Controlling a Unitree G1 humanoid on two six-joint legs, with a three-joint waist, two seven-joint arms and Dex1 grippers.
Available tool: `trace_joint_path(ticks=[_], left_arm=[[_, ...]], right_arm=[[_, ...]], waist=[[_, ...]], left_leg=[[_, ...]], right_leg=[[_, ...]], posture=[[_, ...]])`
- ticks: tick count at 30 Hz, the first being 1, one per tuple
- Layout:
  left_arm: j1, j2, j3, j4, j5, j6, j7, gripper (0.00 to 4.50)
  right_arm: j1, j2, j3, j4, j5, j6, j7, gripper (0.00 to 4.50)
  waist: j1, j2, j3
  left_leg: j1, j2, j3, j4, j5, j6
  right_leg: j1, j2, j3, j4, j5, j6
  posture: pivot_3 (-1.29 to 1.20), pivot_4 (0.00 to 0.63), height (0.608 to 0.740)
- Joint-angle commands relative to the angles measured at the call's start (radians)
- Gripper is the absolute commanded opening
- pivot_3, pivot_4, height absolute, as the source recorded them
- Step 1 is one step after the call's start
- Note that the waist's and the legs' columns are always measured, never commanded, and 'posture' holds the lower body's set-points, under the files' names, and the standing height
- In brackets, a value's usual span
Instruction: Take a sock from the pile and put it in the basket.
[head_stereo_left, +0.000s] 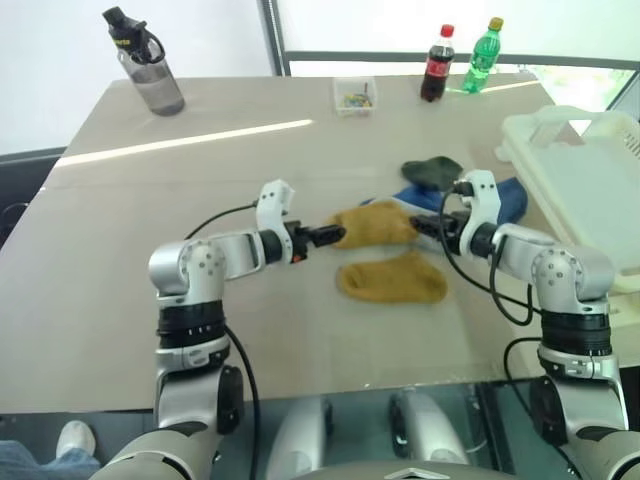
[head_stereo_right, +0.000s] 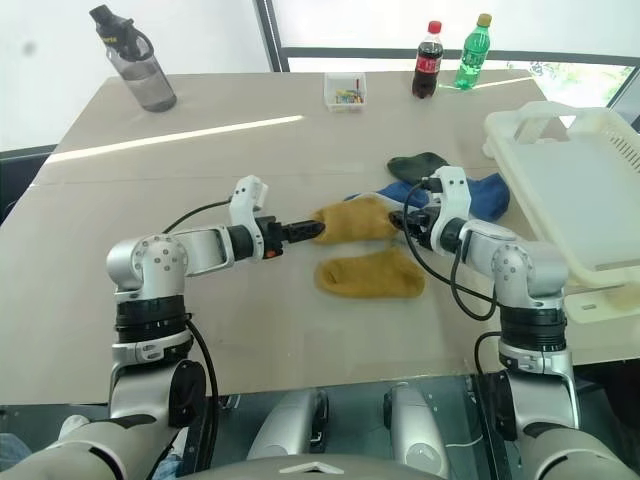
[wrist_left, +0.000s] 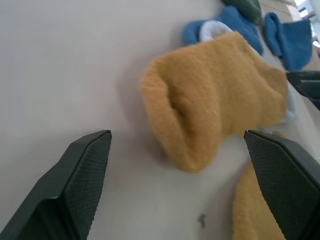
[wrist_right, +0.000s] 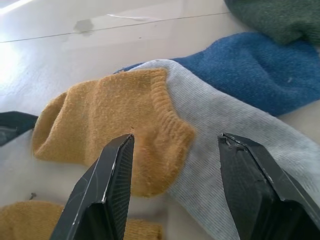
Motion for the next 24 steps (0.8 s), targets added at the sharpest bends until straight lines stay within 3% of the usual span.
trace_joint_path(ticks=[1, 12, 24], left_arm=[[-0.007, -0.019, -0.028, 0.028, -0.018, 0.055, -0.012, 4.5], [-0.01, -0.006, -0.02, 0.048, -0.001, 0.04, -0.016, 4.5], [-0.002, -0.001, -0.023, 0.033, -0.001, 0.039, -0.017, 4.5]], right_arm=[[-0.006, 0.008, -0.025, -0.036, 0.005, -0.017, -0.003, 2.7], [-0.009, 0.058, -0.095, 0.005, 0.025, 0.014, -0.025, 2.7], [-0.025, 0.095, -0.088, 0.079, 0.012, -0.009, -0.029, 2.7]], waist=[[0.0, 0.0, 0.0], [0.0, 0.0, 0.0], [-0.001, 0.0, -0.001]], left_leg=[[0.0, 0.0, 0.0, 0.0, 0.0, 0.0], [0.0, 0.0, 0.0, 0.0, 0.0, 0.0], [0.0, 0.0, 0.0, 0.0, 0.0, 0.0]], right_leg=[[0.0, 0.0, 0.0, 0.0, 0.0, 0.0], [0.0, 0.0, 0.0, 0.0, 0.0, 0.0], [0.0, 0.0, 0.0, 0.0, 0.0, 0.0]], posture=[[0.0, 0.15, 0.74], [0.0, 0.15, 0.74], [0.0, 0.15, 0.74]])
